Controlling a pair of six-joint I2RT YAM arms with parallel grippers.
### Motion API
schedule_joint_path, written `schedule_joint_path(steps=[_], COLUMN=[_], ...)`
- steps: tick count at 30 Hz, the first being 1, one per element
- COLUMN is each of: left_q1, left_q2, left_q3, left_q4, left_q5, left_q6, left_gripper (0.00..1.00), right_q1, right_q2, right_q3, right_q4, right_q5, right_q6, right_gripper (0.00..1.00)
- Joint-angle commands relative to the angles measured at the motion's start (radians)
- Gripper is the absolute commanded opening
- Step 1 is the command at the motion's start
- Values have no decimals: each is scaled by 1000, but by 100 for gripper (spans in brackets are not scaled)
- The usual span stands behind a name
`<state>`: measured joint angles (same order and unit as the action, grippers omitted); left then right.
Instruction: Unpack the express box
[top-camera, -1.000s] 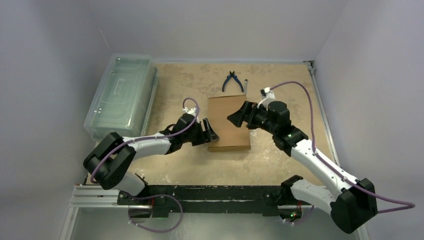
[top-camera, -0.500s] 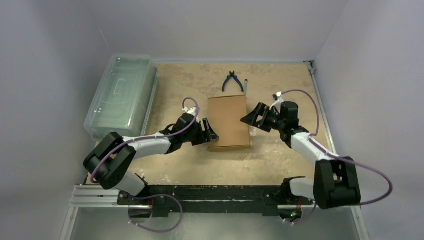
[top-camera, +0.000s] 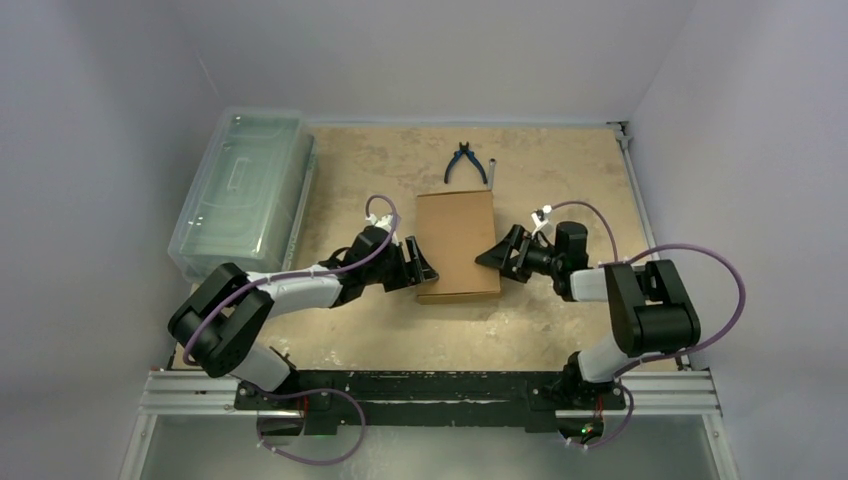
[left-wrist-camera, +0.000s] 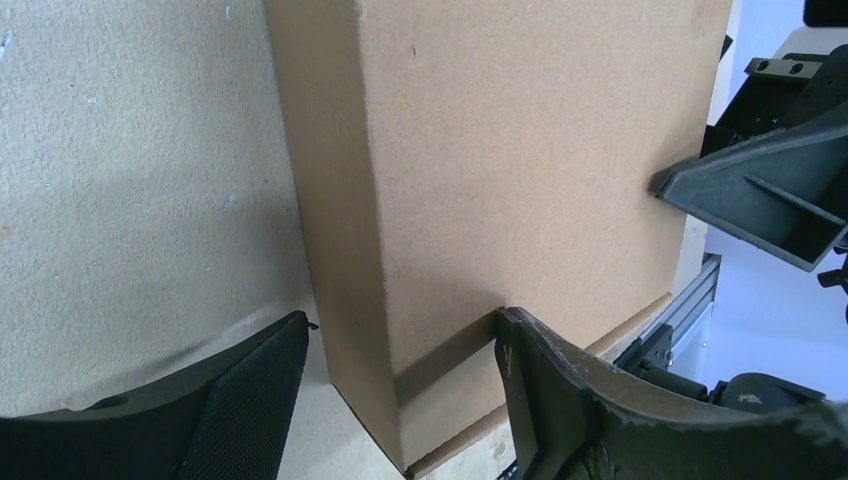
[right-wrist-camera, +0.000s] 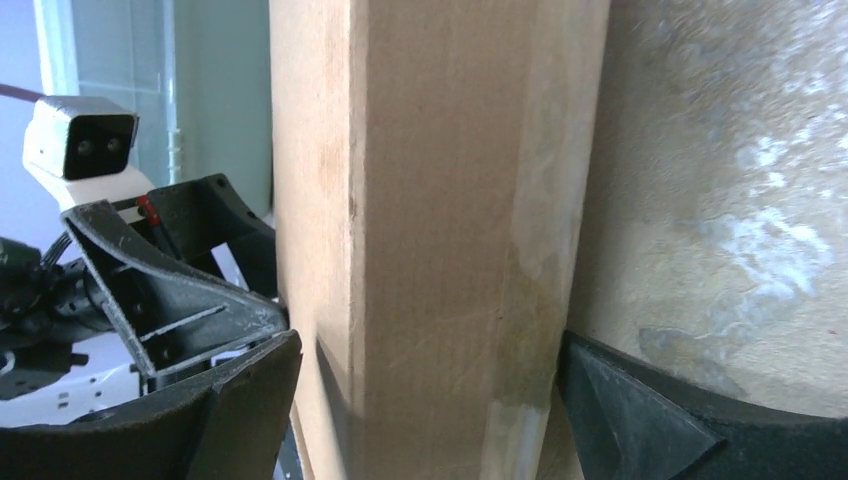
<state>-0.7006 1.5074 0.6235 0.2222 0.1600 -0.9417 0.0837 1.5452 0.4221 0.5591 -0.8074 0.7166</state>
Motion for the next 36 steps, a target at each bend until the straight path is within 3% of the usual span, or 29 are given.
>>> schedule_joint_path(steps=[1, 5, 7, 11, 16, 25, 28, 36], left_q1=[4, 5, 5, 3, 6, 56, 62, 63], left_q2=[34, 19, 2, -54, -194, -483, -561, -636], left_q3=[-20, 3, 18, 87, 164, 253, 228, 116], left_q4=[-103, -127, -144, -282, -490, -777, -779, -646], left_q5=[-19, -24, -32, -102, -229, -380, -394, -402], left_q6=[34, 41, 67, 159, 237, 206, 156, 64], left_gripper=[68, 69, 74, 86, 94, 94, 93, 84], right_q1=[-2, 1, 8, 12, 72, 462, 611, 1032], right_q2=[1, -94, -174, -330, -454, -481, -465, -284], right_q3=[-15, -2, 11, 68, 207, 435, 478, 670], right_q4=[170, 41, -33, -251, -504, -764, -794, -1000], right_q5=[-86, -25, -4, 61, 181, 695, 907, 1581], right_q6=[39, -11, -39, -141, -245, -295, -311, -329], right_gripper=[94, 69, 63, 61, 60, 55, 50, 53])
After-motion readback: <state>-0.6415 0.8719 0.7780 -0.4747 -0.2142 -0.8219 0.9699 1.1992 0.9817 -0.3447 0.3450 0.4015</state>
